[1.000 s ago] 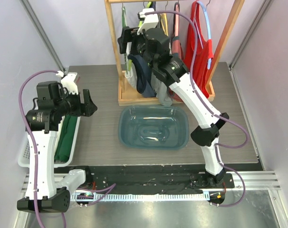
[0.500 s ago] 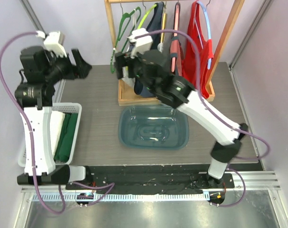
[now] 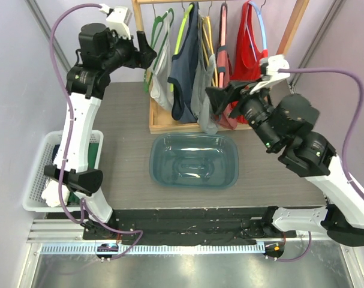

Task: Remove the tank top from the hanger
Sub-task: Pick up the hanger from the clothesline, then remove the tank top from the hanger.

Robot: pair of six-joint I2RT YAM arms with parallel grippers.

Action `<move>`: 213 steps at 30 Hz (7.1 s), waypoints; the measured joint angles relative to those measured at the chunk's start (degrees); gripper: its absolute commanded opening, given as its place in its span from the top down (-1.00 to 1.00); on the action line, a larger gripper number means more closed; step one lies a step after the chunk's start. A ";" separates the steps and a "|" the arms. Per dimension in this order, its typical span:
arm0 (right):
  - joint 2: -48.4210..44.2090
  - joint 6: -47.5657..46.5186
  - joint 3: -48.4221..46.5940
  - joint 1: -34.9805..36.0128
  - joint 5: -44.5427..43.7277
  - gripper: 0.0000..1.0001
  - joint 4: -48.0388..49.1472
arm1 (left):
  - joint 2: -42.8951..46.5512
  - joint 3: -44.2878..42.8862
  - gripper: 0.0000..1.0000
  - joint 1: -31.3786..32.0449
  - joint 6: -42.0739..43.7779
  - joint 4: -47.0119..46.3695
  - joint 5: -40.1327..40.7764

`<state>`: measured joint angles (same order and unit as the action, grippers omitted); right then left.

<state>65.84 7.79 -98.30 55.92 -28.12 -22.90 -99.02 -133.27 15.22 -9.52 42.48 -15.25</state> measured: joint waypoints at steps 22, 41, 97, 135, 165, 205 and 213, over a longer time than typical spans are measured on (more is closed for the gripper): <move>1.25 4.44 6.62 0.00 0.87 -0.32 -6.05 | -6.67 1.16 0.01 6.40 7.10 -4.13 9.66; -0.35 4.87 7.50 0.00 1.40 0.23 -6.03 | -6.38 3.34 0.99 6.34 8.81 -4.59 14.27; -12.70 6.36 15.41 0.00 1.01 0.40 -7.54 | 34.10 0.66 0.98 6.62 14.38 7.52 -8.76; -7.06 7.15 19.19 0.00 5.81 -0.07 5.68 | 37.44 30.53 0.96 8.02 15.98 11.63 -21.14; -5.97 7.63 22.36 -5.01 7.13 0.98 9.70 | 40.68 31.61 0.95 8.02 16.28 12.31 -22.12; -9.31 7.67 21.33 -10.10 -14.05 0.98 4.31 | 42.32 30.05 1.00 8.02 27.96 22.51 -22.80; -11.13 8.87 26.03 -11.10 -7.52 0.49 3.08 | 42.42 29.70 0.99 8.02 27.54 19.23 -21.38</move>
<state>54.72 16.67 -72.27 44.82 -35.64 -19.81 -56.60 -103.57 23.24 18.02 61.71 -36.62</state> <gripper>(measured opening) 0.057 0.058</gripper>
